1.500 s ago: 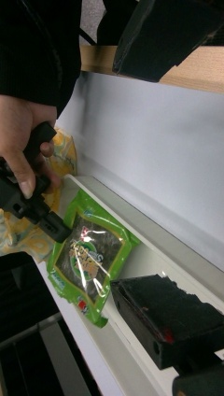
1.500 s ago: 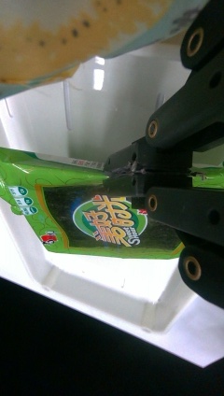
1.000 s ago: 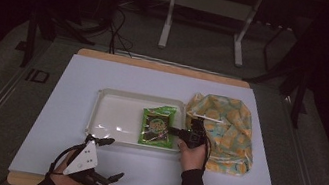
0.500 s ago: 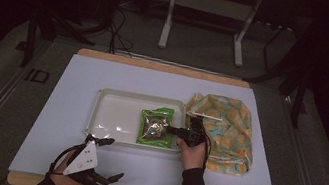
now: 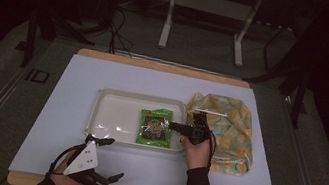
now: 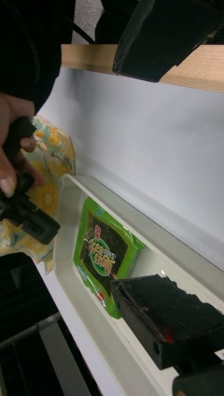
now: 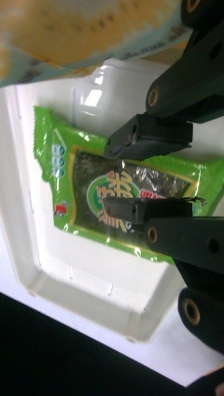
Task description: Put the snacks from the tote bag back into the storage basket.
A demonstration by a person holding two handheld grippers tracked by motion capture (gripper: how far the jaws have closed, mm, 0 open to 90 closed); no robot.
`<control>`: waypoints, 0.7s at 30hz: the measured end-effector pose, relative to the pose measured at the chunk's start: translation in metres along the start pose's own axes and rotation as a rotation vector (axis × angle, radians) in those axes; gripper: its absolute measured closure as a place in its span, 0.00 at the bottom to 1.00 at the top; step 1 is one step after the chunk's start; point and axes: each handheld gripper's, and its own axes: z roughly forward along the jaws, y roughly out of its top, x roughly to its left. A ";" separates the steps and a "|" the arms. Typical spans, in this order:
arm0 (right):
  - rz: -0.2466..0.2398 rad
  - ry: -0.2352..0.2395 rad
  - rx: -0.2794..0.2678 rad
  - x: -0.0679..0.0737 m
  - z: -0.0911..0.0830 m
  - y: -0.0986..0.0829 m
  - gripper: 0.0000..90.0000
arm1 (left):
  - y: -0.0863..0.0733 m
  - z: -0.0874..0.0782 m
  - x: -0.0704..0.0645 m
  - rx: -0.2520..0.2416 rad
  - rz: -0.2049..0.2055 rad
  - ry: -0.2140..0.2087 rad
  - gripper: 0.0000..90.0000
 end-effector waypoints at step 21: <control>-0.204 -0.003 -0.031 0.027 -0.056 0.036 0.67 | 0.000 0.001 0.000 0.005 -0.002 -0.001 0.01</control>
